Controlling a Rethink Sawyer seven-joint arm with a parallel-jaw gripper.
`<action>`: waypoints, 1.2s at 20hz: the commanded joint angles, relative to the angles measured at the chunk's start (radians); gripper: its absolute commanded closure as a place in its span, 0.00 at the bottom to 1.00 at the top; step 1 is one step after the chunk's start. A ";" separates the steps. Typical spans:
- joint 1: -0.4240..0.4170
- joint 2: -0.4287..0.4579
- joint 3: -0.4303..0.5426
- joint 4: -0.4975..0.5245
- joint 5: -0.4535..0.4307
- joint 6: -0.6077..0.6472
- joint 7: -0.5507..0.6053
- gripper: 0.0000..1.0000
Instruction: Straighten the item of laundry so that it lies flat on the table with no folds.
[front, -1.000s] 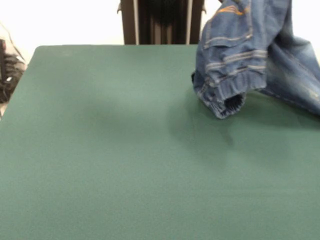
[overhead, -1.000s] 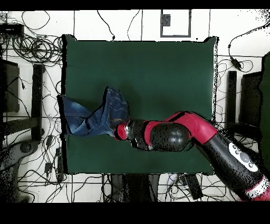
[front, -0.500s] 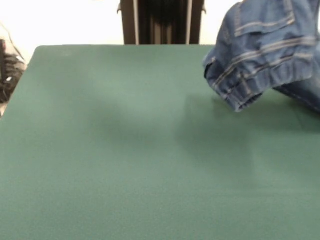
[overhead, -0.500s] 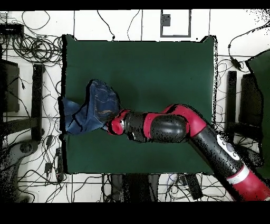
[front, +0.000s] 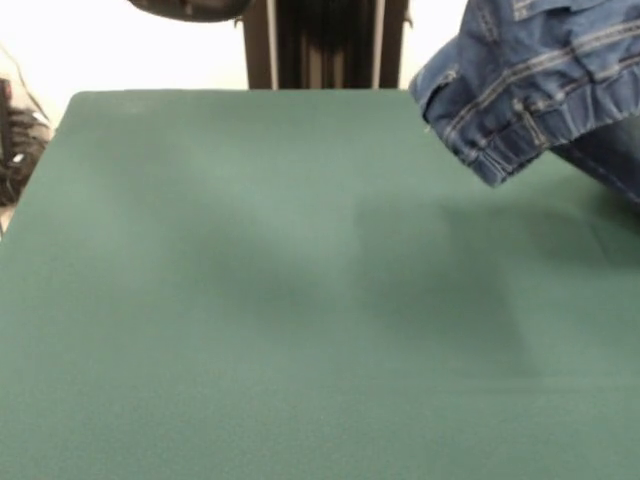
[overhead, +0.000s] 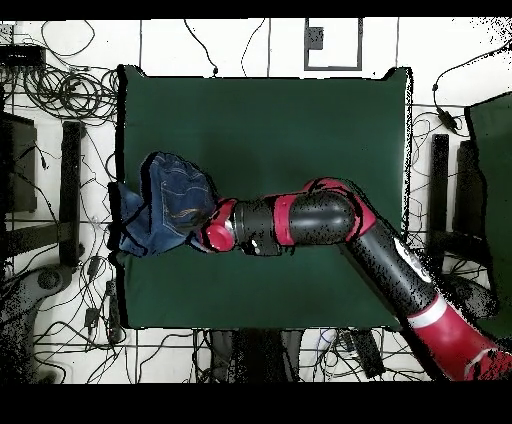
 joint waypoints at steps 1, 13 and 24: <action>0.098 0.040 0.039 -0.234 0.102 0.141 -0.337 1.00; 0.257 -0.071 -0.038 -0.615 0.056 0.270 -0.356 1.00; 0.474 -0.186 -0.231 -1.097 -0.094 0.364 -0.232 1.00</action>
